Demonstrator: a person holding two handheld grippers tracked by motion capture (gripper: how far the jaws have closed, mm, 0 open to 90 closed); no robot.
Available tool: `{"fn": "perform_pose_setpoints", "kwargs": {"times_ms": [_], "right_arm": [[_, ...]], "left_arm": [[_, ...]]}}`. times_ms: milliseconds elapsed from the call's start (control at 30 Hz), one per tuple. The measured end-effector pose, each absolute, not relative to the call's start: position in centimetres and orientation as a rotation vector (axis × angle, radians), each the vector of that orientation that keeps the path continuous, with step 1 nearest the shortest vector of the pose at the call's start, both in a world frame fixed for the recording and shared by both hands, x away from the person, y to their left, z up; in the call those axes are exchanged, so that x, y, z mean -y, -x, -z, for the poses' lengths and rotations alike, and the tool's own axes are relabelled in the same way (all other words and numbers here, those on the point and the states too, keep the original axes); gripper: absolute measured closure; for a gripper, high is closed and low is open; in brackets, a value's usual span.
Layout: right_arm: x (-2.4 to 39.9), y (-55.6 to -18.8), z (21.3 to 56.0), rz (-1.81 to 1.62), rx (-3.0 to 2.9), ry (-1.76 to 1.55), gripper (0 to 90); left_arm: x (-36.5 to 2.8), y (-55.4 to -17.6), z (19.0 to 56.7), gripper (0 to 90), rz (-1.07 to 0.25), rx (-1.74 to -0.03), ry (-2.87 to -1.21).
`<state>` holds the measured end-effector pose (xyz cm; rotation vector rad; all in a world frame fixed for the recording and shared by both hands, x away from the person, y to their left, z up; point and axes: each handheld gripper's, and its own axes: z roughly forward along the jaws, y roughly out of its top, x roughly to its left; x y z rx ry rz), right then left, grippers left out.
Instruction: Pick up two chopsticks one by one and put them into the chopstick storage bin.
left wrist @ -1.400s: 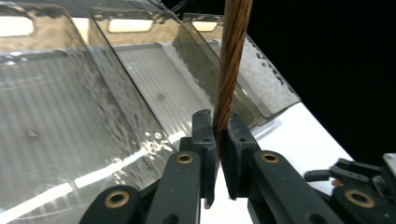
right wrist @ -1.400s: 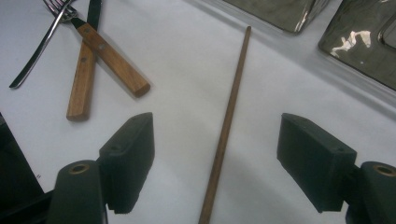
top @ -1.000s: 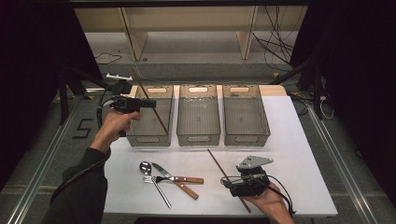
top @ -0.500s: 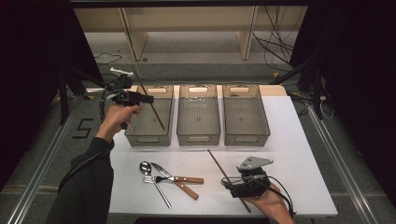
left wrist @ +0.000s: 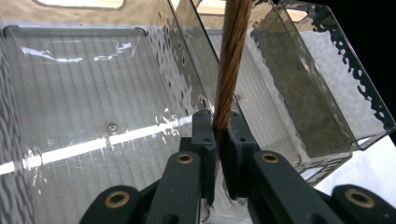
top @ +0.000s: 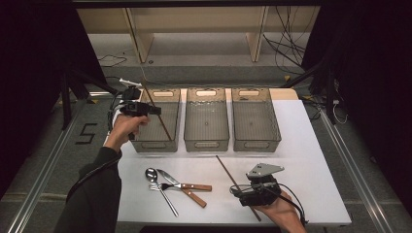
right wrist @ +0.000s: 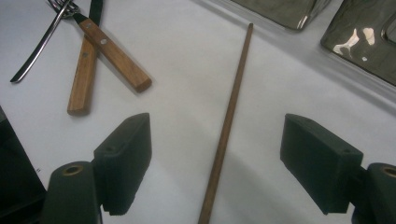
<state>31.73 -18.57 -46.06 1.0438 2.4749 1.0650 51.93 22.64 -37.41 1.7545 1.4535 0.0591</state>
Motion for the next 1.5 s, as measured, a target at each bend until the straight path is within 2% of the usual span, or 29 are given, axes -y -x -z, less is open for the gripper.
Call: {"fn": "perform_pose_setpoints", "kwargs": {"times_ms": [1167,1267,1300,1400,1500], "right_arm": [[18.7,-31.8,46.1,-1.064,-2.479,-1.043,25.6],[18.7,-31.8,46.1,-1.064,-2.477,-1.040,25.6],[18.7,-31.8,46.1,-1.064,-2.477,-1.041,25.6],[18.7,-31.8,46.1,-1.065,-2.474,-1.046,25.5],[18.8,-31.8,46.1,-1.064,-2.475,-1.046,25.6]], "left_arm": [[-21.2,-52.5,39.1,82.7,-0.012,-1.479,-1.809],[-21.1,-52.6,39.1,74.3,-0.018,-1.485,-1.800],[-21.0,-52.6,39.0,69.4,-0.021,-1.493,-1.804],[-20.7,-52.8,38.8,47.3,-0.045,-1.535,-1.801],[-20.4,-52.9,38.7,33.7,-0.074,-1.550,-1.806]]}}
